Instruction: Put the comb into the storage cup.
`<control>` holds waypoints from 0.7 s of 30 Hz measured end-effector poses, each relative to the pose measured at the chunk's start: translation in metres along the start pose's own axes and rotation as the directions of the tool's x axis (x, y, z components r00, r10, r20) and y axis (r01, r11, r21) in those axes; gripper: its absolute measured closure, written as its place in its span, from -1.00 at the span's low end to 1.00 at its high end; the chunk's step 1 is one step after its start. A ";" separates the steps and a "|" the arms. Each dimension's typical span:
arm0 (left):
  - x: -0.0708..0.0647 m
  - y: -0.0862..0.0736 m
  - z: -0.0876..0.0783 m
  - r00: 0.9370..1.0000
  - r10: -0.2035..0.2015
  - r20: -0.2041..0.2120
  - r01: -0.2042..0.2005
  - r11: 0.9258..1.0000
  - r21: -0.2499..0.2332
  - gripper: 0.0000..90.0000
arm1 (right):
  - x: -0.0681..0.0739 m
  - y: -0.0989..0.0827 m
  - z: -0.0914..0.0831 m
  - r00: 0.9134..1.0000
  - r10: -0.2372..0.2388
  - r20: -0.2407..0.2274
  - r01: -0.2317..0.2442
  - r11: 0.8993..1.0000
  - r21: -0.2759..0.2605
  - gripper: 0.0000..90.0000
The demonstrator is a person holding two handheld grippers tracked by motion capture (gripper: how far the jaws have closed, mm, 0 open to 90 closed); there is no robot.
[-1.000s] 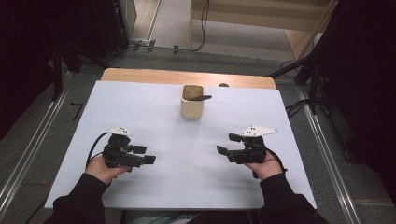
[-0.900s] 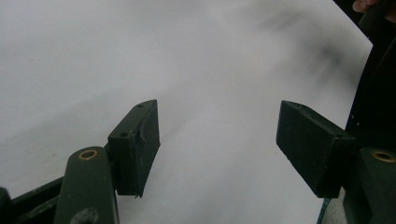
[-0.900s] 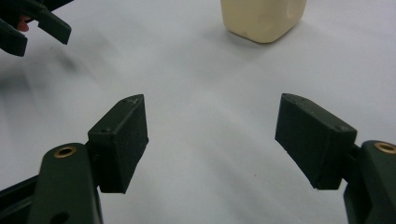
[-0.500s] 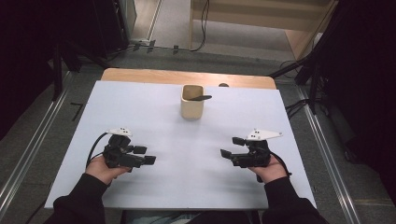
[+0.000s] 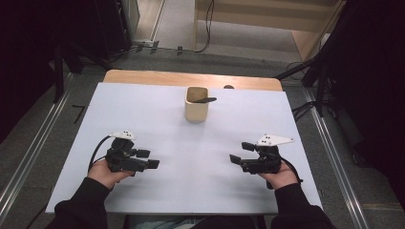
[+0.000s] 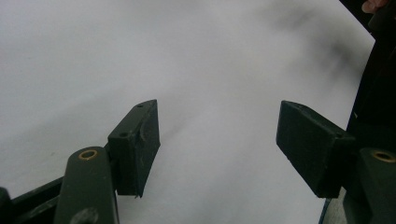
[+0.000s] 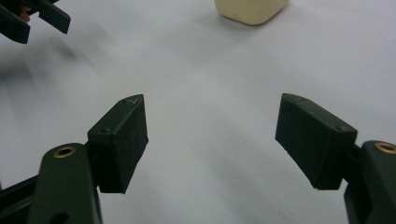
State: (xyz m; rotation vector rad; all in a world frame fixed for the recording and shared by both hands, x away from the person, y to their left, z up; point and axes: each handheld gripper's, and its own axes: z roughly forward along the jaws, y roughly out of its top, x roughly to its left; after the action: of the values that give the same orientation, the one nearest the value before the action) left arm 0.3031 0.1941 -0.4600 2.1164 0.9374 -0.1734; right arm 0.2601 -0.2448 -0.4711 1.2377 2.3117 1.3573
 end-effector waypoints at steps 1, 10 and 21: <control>0.000 0.000 0.000 1.000 -0.001 -0.001 0.001 1.000 0.001 -0.32 | -0.001 -0.001 -0.001 1.000 0.001 0.004 -0.001 1.000 0.004 -0.48; 0.000 0.000 0.000 1.000 0.001 -0.002 -0.001 1.000 0.003 -0.32 | -0.006 -0.008 -0.011 1.000 0.026 0.013 -0.026 1.000 0.006 -0.49; 0.000 0.000 0.000 1.000 0.005 -0.001 -0.005 1.000 0.007 -0.32 | -0.007 -0.011 -0.015 0.999 0.033 0.024 -0.034 0.999 0.019 -0.49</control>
State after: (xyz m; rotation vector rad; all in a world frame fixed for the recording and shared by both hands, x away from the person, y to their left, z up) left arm 0.3035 0.1940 -0.4605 2.1254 0.9335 -0.1738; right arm 0.2505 -0.2619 -0.4733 1.2968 2.3033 1.3265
